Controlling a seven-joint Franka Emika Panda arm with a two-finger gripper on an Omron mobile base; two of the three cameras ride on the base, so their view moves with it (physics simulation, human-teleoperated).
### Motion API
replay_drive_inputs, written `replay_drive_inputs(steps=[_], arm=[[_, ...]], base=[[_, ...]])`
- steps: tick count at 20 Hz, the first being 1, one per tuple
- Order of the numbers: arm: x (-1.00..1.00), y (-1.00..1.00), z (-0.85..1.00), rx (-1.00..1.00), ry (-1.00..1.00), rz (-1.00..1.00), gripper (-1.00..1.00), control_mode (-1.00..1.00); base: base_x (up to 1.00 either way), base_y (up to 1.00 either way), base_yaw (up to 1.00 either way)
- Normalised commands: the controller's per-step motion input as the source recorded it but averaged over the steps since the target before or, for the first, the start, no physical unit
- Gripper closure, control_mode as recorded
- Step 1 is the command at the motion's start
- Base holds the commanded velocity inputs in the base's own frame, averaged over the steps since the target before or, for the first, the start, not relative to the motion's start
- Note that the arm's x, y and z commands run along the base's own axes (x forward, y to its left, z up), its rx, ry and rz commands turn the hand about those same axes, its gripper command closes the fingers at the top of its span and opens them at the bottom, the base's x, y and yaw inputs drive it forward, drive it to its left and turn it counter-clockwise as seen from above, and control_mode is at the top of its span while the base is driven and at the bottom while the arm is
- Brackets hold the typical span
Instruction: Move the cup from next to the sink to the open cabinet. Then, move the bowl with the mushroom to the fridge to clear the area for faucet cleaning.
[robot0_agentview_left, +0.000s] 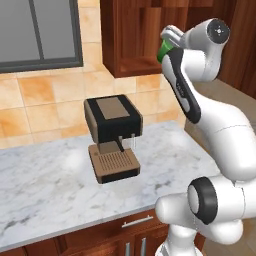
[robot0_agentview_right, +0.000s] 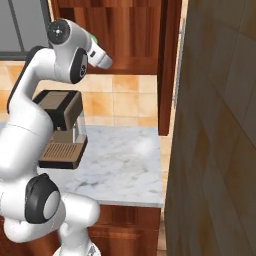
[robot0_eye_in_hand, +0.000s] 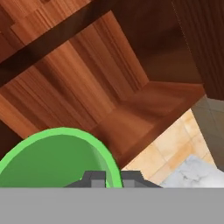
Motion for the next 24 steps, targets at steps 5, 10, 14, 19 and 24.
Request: replay_drive_inputs(steps=[5,10,14,19,24], arm=[[0.63,0.00,-0.32,-0.01,0.07,0.00,1.00,-1.00],[0.72,0.00,-0.13,0.00,0.06,0.00,1.00,-1.00],[0.84,0.00,0.00,0.00,0.05,0.00,1.00,-1.00],[0.77,0.00,-0.07,0.00,0.09,0.00,1.00,-1.00],[0.61,0.00,-0.48,-0.01,0.20,0.00,1.00,-1.00]], base=[[0.00,0.00,0.00],[0.00,0.00,0.00],[0.00,0.00,0.00],[0.00,0.00,0.00],[0.00,0.00,0.00]])
